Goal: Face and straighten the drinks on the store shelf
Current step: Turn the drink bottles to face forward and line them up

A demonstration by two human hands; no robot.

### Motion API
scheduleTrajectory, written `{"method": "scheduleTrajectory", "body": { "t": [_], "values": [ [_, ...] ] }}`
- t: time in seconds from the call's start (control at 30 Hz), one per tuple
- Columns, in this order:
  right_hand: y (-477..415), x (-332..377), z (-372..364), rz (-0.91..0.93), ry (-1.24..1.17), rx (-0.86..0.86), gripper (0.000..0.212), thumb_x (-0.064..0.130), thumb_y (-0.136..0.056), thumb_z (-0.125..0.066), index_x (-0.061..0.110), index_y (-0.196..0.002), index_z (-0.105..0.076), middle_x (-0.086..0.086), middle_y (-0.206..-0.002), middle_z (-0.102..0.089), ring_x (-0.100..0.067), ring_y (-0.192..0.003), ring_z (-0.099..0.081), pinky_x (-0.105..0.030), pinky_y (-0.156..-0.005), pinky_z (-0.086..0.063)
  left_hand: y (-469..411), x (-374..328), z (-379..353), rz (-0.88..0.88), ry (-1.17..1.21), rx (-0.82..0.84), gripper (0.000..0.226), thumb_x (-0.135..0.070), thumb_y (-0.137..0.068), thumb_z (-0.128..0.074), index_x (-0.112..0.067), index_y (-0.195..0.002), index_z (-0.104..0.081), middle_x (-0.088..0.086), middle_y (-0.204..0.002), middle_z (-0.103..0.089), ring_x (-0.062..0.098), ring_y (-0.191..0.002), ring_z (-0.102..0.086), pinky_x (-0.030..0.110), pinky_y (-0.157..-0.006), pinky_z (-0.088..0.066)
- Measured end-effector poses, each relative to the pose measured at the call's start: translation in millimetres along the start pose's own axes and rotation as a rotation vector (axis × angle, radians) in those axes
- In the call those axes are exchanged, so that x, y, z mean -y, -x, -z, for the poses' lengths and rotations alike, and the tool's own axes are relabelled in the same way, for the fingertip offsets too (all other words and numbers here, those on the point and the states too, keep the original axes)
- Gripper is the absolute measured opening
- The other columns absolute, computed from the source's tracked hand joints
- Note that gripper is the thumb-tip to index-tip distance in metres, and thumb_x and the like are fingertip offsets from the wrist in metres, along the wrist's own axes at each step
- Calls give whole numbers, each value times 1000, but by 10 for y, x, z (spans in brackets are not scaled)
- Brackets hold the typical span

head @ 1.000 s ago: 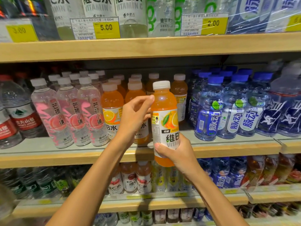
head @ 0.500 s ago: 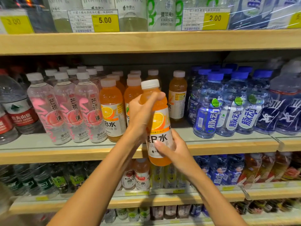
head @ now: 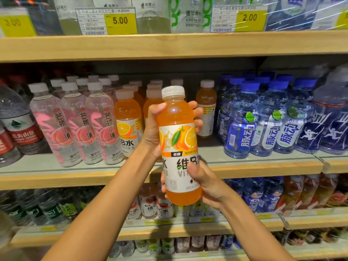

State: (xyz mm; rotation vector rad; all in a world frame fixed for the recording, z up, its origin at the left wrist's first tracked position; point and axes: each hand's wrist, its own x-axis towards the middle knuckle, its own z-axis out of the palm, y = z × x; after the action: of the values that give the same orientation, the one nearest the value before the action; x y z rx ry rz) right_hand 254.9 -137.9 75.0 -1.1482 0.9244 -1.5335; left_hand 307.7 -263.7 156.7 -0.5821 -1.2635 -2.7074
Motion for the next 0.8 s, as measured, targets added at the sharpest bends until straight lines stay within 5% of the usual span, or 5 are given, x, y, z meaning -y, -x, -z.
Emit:
{"method": "scheduleTrajectory", "body": {
  "t": [0.2, 0.37, 0.6, 0.73, 0.8],
  "values": [
    [20, 46, 63, 109, 263, -294, 60, 62, -58, -79, 24, -103, -69, -6, -100, -74, -21, -92, -70, -29, -77, -55, 60, -47, 25, -111, -646, -471, 70, -59, -61, -75, -16, -115, -62, 9, -112, -70, 22, -103, -67, 32, -81, -56],
    [-1, 73, 84, 243, 387, -490, 40, 45, -67, -72, 24, -101, -64, 7, -94, -74, -6, -88, -69, -15, -70, -50, 30, 47, -47, -384, -954, -711, 31, -29, -97, -50, -7, -114, -63, 2, -104, -70, 6, -93, -68, 20, -73, -52],
    [-20, -66, 73, 228, 753, -806, 42, 36, -70, -78, 24, -96, -47, 9, -82, -63, -2, -73, -60, -14, -55, -43, -94, 298, -243, -451, -1041, -803, 50, -46, -77, -69, -18, -116, -56, -8, -98, -66, -6, -86, -64, 7, -68, -47],
    [-22, -170, 13, 169, 756, -790, 51, 46, -69, -68, 27, -110, -46, 3, -94, -63, -12, -82, -61, -29, -63, -49, -141, 319, -208, -497, -1037, -867, 40, -30, -81, -74, -12, -113, -58, -4, -96, -66, -5, -83, -64, 6, -64, -47],
    [12, -162, 29, 174, 701, -724, 52, 52, -69, -65, 32, -113, -47, 8, -95, -66, -7, -85, -64, -21, -66, -50, -131, 286, -180, -478, -996, -844, 33, -25, -82, -73, -11, -109, -61, -3, -93, -67, -3, -81, -65, 8, -63, -47]
  ]
}}
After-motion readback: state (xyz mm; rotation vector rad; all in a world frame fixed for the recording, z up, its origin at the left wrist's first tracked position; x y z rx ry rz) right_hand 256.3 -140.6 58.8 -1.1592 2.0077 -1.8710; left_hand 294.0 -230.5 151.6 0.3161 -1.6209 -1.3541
